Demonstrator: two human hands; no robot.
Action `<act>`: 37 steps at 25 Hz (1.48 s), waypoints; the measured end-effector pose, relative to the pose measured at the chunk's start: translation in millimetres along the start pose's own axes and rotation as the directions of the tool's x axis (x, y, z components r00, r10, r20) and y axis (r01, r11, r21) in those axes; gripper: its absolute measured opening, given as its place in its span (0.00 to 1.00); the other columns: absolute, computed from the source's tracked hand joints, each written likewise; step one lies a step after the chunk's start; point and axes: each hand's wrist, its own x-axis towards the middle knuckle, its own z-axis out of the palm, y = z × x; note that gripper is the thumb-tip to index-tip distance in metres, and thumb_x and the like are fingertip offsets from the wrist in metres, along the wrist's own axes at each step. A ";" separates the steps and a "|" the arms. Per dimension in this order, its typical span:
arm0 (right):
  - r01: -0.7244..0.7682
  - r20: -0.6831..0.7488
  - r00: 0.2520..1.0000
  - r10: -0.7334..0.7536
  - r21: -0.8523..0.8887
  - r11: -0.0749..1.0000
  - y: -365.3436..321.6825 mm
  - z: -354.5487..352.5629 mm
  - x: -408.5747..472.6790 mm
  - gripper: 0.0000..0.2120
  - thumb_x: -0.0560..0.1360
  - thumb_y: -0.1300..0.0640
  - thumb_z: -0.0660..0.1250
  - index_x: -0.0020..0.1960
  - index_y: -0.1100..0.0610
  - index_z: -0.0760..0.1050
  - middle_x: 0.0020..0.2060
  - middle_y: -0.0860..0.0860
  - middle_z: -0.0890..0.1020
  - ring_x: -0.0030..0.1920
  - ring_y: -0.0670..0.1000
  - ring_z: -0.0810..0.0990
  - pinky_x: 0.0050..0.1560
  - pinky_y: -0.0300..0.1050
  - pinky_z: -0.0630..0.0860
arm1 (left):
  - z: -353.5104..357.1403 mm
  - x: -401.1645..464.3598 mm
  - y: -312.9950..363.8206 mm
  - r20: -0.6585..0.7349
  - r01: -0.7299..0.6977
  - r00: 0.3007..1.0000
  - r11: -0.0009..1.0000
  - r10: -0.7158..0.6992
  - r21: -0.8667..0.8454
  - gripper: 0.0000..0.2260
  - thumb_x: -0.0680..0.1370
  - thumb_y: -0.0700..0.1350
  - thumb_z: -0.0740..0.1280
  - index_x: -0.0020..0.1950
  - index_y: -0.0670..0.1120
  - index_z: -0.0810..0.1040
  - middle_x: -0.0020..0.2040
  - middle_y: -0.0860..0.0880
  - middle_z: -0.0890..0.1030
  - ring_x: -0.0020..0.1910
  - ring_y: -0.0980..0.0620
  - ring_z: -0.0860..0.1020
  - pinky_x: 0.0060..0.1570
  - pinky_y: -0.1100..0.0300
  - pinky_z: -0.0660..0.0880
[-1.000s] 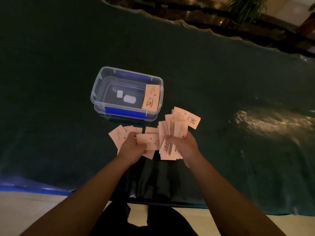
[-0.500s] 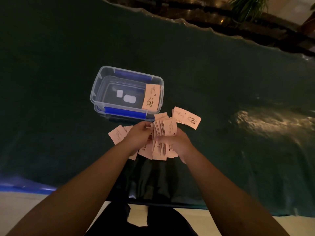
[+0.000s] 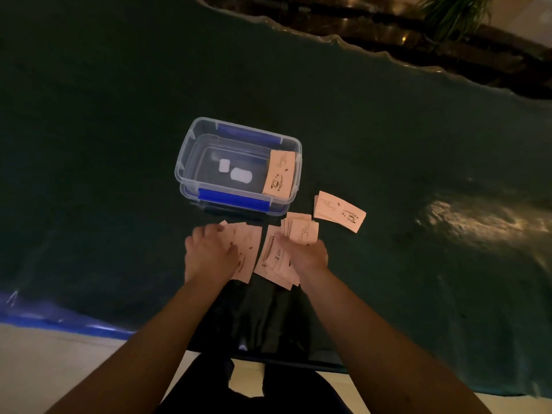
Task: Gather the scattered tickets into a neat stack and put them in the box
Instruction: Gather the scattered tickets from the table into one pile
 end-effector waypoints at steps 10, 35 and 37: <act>-0.033 0.097 0.995 0.034 -0.009 0.999 -11.1 16.7 -5.8 0.37 0.70 0.46 0.83 0.74 0.53 0.72 0.61 0.55 0.85 0.56 0.56 0.87 0.58 0.58 0.85 | 1.1 7.9 -1.6 0.135 0.191 0.977 0.963 -0.167 -0.189 0.44 0.70 0.47 0.82 0.79 0.45 0.62 0.72 0.42 0.75 0.71 0.40 0.75 0.68 0.40 0.76; -0.029 0.211 0.977 -0.007 0.168 0.985 8.6 16.0 -18.0 0.16 0.83 0.45 0.68 0.69 0.48 0.79 0.52 0.53 0.88 0.51 0.55 0.88 0.49 0.53 0.84 | 16.5 -0.4 34.8 0.361 0.186 0.928 0.955 -0.092 -0.233 0.15 0.85 0.55 0.58 0.56 0.49 0.81 0.48 0.49 0.83 0.45 0.54 0.81 0.39 0.57 0.75; -0.012 0.218 0.976 -0.019 0.139 0.990 7.7 20.3 -22.6 0.18 0.84 0.49 0.65 0.73 0.50 0.76 0.53 0.53 0.86 0.50 0.54 0.87 0.45 0.50 0.82 | 19.1 -1.7 38.2 0.361 0.212 0.927 0.938 -0.104 -0.274 0.17 0.86 0.58 0.56 0.55 0.49 0.79 0.45 0.50 0.81 0.44 0.55 0.80 0.38 0.58 0.74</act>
